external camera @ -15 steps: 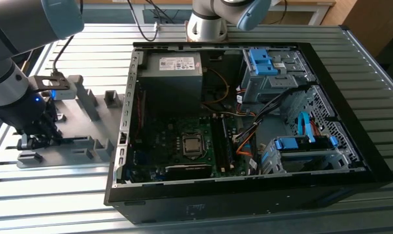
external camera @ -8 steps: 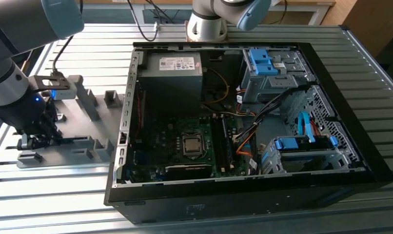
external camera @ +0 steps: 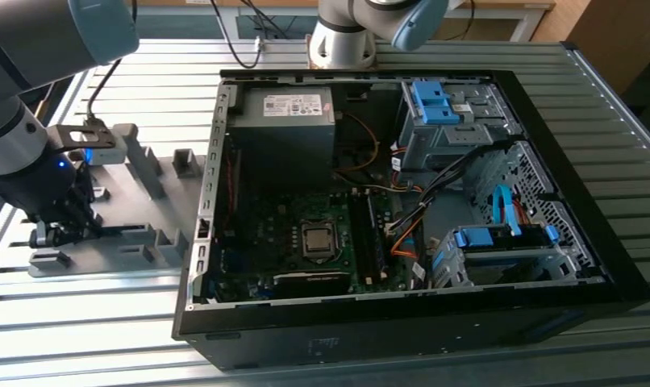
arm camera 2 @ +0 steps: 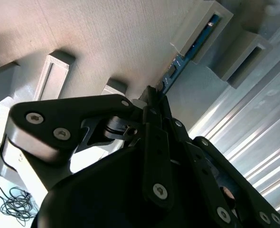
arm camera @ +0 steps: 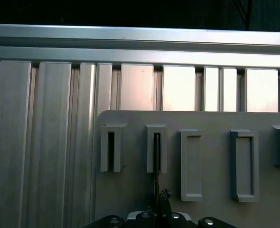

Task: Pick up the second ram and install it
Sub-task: 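Pick up the second ram and move it above second insertion slot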

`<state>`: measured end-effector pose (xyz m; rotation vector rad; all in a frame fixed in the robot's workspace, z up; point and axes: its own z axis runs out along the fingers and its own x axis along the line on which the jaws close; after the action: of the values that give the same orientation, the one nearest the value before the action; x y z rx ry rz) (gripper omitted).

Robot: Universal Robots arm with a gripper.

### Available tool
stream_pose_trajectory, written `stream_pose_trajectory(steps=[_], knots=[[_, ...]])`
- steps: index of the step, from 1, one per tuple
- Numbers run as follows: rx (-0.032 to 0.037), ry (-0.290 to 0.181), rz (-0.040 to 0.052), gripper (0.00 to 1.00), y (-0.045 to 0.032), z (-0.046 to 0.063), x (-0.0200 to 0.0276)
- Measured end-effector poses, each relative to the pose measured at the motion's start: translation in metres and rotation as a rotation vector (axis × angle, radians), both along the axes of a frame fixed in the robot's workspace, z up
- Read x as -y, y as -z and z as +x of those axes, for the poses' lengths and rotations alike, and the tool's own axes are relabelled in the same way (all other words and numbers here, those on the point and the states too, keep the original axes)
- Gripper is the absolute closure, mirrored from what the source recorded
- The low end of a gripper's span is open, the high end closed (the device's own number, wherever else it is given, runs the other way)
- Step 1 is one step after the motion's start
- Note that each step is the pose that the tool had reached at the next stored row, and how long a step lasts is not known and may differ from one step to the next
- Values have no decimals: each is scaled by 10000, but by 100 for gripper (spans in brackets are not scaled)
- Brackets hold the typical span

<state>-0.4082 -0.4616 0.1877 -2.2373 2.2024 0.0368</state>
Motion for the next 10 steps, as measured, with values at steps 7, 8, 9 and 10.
stream_pose_trajectory(steps=[7, 8, 9, 10], knots=[[0, -2, 0, 86, 0, 0, 0], [0, -3, -1, 86, 0, 0, 0], [0, -3, 0, 86, 0, 0, 0], [-1, -3, -1, 86, 0, 0, 0]])
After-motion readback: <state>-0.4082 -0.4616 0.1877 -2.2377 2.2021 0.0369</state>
